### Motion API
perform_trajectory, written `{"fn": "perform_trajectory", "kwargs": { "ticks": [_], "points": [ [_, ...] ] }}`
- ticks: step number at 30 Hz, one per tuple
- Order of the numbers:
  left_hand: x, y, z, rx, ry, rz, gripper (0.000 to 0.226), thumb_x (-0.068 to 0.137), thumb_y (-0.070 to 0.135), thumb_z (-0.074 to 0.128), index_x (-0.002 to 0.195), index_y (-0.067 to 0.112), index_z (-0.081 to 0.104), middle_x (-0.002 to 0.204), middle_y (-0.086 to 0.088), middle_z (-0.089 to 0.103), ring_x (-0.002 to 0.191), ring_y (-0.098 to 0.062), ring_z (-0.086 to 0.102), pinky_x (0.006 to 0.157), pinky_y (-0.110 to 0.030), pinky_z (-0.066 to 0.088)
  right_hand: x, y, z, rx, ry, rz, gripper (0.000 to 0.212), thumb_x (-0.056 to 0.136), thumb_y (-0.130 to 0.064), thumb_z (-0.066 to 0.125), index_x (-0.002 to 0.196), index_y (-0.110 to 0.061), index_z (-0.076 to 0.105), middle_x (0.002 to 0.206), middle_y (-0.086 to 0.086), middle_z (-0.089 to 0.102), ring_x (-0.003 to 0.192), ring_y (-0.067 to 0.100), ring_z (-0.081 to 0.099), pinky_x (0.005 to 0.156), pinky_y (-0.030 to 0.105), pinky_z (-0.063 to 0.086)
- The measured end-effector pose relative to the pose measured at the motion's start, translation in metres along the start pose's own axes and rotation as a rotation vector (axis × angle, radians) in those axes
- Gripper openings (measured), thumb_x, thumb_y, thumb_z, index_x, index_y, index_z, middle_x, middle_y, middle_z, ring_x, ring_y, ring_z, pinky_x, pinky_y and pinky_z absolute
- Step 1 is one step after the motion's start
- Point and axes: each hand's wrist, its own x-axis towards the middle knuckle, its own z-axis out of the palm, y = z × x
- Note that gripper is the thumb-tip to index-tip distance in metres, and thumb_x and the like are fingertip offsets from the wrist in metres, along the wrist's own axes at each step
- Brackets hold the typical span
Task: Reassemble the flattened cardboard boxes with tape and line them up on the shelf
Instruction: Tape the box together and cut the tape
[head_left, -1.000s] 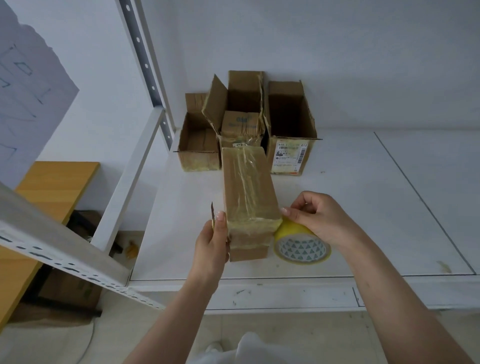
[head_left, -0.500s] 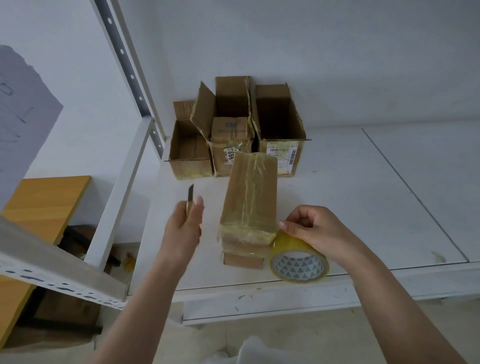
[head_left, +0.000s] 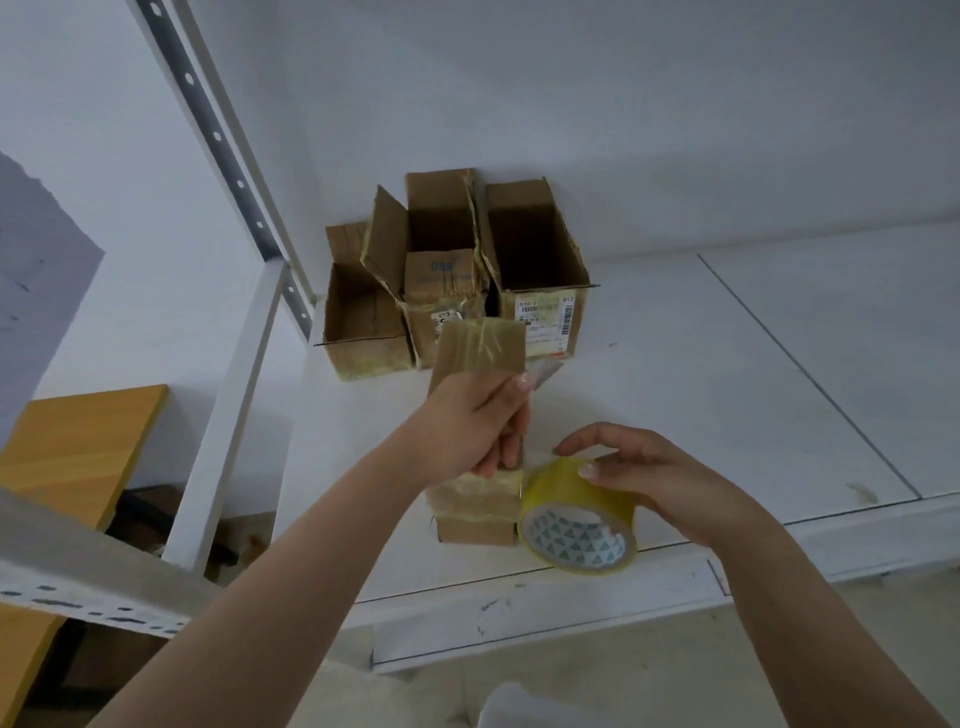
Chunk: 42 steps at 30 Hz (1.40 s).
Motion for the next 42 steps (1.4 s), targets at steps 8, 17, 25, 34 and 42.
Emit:
{"fn": "perform_trajectory", "kwargs": {
  "ticks": [8,17,25,34,42],
  "points": [
    [0.0,-0.003,-0.001,0.043,0.003,0.028,0.042,0.105,0.038,0.035,0.078,0.012,0.054,0.051,0.001,0.06,0.037,-0.016,0.048,0.039,-0.019,0.039,0.004,-0.002,0.002,-0.391,0.109,0.141,0.02,0.085,-0.042,0.071,0.101,-0.032,0.064,0.091,0.005,0.066,0.079,0.018,0.066,0.054,0.026,0.054],
    [-0.002,0.036,-0.008,0.575,-0.382,-0.048,0.042,0.104,0.034,0.038,0.067,0.021,0.052,0.069,0.005,0.052,0.063,-0.006,0.048,0.068,-0.023,0.04,-0.016,-0.004,-0.004,-0.243,0.255,-0.011,0.017,0.088,-0.037,0.068,0.073,-0.028,0.067,0.067,-0.009,0.064,0.065,0.011,0.059,0.063,0.024,0.046],
    [0.005,0.052,0.025,1.07,-0.398,-0.133,0.036,0.106,0.033,0.03,0.087,0.016,0.054,0.08,0.003,0.051,0.088,-0.019,0.053,0.081,-0.033,0.045,-0.023,-0.005,0.007,-0.304,0.409,-0.096,0.02,0.085,-0.036,0.072,0.071,-0.024,0.066,0.066,-0.002,0.065,0.061,0.011,0.06,0.06,0.028,0.048],
    [-0.002,0.034,0.01,0.621,-0.078,-0.095,0.025,0.096,0.04,0.057,0.091,0.017,0.05,0.077,0.005,0.055,0.069,-0.009,0.053,0.064,-0.028,0.044,-0.021,0.012,0.012,-0.08,0.398,0.029,0.023,0.086,-0.036,0.071,0.071,-0.02,0.066,0.074,0.003,0.065,0.06,0.012,0.062,0.045,0.022,0.048],
    [0.0,0.027,0.024,0.799,0.079,-0.113,0.025,0.086,0.023,0.061,0.075,0.022,0.038,0.074,0.005,0.047,0.074,-0.018,0.051,0.064,-0.027,0.036,-0.012,0.035,0.01,-0.158,0.431,0.163,0.02,0.088,-0.03,0.07,0.073,-0.018,0.065,0.076,0.004,0.062,0.056,0.013,0.058,0.04,0.018,0.042]
  ]
}}
